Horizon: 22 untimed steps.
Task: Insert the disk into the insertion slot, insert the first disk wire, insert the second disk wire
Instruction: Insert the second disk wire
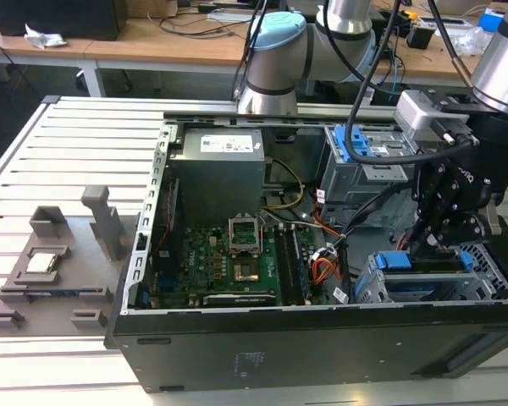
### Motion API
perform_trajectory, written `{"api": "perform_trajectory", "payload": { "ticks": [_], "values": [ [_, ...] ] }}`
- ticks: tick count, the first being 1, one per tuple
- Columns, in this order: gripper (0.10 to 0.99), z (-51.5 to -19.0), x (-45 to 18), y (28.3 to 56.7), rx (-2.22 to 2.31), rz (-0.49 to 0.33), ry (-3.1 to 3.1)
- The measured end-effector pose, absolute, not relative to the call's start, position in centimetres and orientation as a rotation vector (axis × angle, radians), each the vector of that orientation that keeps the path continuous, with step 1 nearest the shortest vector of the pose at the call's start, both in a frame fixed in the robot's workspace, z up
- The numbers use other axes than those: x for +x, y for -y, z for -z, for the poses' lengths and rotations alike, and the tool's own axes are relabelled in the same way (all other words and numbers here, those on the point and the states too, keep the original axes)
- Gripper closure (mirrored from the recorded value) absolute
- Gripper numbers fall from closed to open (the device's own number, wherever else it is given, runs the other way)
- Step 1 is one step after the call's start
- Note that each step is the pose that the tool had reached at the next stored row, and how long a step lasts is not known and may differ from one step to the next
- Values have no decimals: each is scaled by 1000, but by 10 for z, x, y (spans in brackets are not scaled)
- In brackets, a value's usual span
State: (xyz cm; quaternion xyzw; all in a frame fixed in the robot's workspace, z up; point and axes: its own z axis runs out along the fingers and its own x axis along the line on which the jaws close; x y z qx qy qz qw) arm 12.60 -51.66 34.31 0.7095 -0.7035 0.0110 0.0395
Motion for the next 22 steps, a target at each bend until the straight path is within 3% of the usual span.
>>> {"api": "perform_trajectory", "payload": {
  "ticks": [2,12,16,22],
  "values": [
    [925,-343,126,517,2175,-34,2156],
    [933,-343,126,526,2176,-31,2158],
    [933,-343,128,537,2226,74,2202],
    [933,-343,135,539,2226,80,2203]
  ]
}}
